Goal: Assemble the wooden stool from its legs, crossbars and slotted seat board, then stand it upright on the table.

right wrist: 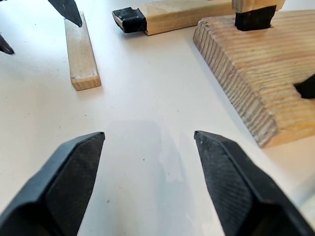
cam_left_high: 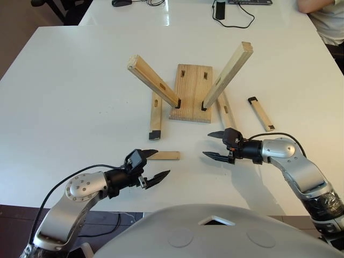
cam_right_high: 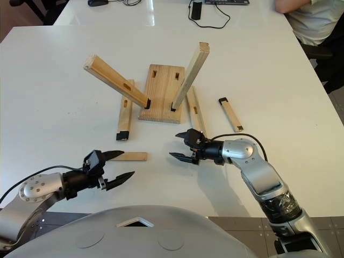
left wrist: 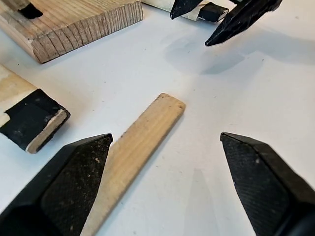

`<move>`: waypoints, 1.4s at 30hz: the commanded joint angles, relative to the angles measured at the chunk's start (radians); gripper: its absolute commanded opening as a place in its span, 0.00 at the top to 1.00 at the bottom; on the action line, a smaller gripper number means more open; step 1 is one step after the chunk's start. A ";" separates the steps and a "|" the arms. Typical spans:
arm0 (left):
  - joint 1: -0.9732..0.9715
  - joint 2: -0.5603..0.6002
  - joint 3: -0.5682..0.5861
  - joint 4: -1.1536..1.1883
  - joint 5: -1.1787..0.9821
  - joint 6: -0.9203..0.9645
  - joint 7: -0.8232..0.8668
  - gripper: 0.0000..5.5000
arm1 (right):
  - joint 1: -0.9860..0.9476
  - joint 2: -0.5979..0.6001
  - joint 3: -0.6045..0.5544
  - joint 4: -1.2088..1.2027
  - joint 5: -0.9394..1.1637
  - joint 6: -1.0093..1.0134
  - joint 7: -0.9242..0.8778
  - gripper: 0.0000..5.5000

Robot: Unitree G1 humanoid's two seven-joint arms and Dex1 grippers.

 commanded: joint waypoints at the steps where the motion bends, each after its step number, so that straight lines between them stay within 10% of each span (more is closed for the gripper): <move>1: -0.052 -0.017 -0.056 0.020 0.019 -0.015 -0.011 0.26 | -0.016 0.002 0.019 0.027 -0.022 -0.023 0.008 0.39; 32: -0.076 0.158 -0.104 0.031 0.030 0.025 -0.162 0.26 | -0.049 0.089 0.060 0.102 -0.068 -0.017 -0.040 0.39; 42: -0.319 0.391 -0.116 0.519 0.156 -0.479 -0.611 0.26 | -0.007 0.142 0.074 0.087 -0.072 -0.006 -0.116 0.39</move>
